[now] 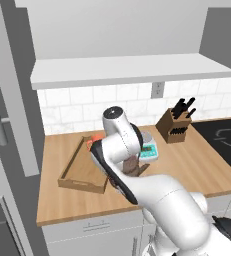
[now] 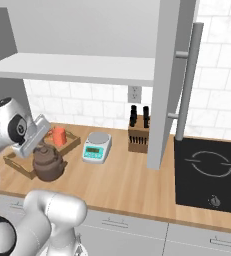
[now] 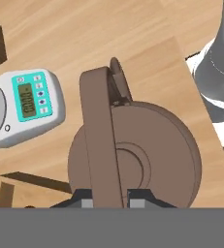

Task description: Pick the kettle from the counter and place it on the tray. Then pick the mug from the cabinet and place it on the tray. Then close the cabinet doors.

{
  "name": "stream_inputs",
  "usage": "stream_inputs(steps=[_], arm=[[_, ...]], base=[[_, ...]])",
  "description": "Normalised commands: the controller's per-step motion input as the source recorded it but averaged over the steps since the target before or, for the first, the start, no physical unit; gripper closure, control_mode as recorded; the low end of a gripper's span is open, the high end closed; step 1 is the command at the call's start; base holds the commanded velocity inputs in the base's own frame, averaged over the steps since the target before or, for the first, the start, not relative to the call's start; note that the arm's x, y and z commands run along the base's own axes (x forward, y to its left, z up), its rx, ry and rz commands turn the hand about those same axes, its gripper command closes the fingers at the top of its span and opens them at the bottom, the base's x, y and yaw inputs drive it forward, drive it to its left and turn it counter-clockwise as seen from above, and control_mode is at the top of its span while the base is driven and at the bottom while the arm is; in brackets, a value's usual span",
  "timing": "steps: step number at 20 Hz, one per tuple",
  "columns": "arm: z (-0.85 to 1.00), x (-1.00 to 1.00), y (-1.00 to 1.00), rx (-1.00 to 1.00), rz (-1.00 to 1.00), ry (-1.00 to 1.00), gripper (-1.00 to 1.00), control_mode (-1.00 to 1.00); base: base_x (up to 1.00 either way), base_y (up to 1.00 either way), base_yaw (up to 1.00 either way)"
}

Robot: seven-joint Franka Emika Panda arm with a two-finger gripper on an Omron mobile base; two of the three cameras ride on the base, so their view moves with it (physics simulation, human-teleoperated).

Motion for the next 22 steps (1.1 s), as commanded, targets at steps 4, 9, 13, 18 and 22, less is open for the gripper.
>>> stream_inputs(steps=[4, 9, 13, 18, 22], arm=[[0.27, 0.01, 0.58, 0.00, 0.00, -0.04, 1.00, -1.00], [0.15, 0.15, 0.53, 0.00, 0.00, -0.06, 1.00, -1.00], [-0.02, 0.33, 0.55, 0.00, 0.00, 0.00, 1.00, -1.00], [0.00, 0.39, 0.42, 0.00, 0.00, 0.00, 1.00, -1.00], [0.00, 0.27, 0.31, 0.00, 0.00, 0.00, 1.00, -1.00]], base=[[0.00, 0.00, 0.00], [0.00, 0.00, 0.00], [0.00, 0.00, 0.00], [0.00, 0.00, 0.00], [0.00, 0.00, 0.00]])
